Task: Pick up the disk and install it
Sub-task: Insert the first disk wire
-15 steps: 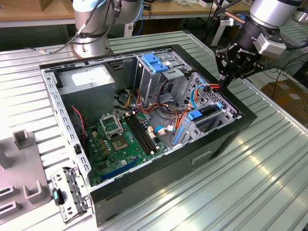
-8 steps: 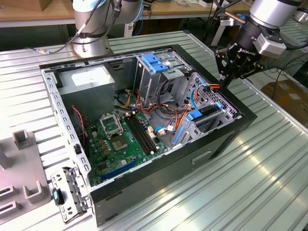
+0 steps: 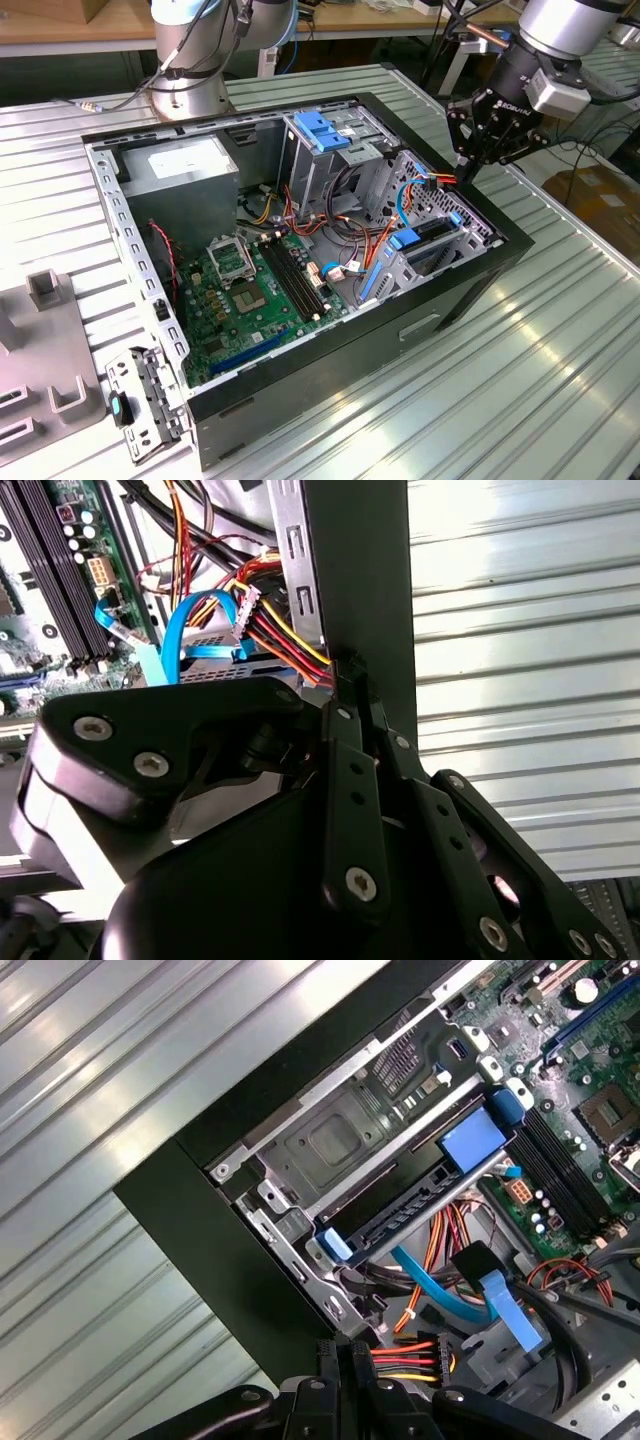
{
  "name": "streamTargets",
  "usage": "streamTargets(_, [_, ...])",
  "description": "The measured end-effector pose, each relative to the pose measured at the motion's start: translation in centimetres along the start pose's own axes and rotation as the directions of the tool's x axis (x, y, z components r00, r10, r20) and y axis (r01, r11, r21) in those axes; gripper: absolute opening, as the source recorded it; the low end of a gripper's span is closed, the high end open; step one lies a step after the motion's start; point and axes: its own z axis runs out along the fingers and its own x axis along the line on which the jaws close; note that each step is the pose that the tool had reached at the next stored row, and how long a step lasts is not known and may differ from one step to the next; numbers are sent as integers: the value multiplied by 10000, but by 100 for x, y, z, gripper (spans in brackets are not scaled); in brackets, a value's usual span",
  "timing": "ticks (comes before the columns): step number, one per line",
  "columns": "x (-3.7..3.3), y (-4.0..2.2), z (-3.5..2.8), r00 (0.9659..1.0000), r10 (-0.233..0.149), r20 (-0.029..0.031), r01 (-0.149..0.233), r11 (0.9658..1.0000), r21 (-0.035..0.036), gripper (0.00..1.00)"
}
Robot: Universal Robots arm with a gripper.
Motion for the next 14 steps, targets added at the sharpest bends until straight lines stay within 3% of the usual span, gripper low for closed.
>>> streamTargets(3, [0,0,1,9996,269,-3,-269,9996,4,16])
streamTargets(14, [0,0,1,9996,285,-3,-285,9996,5,16])
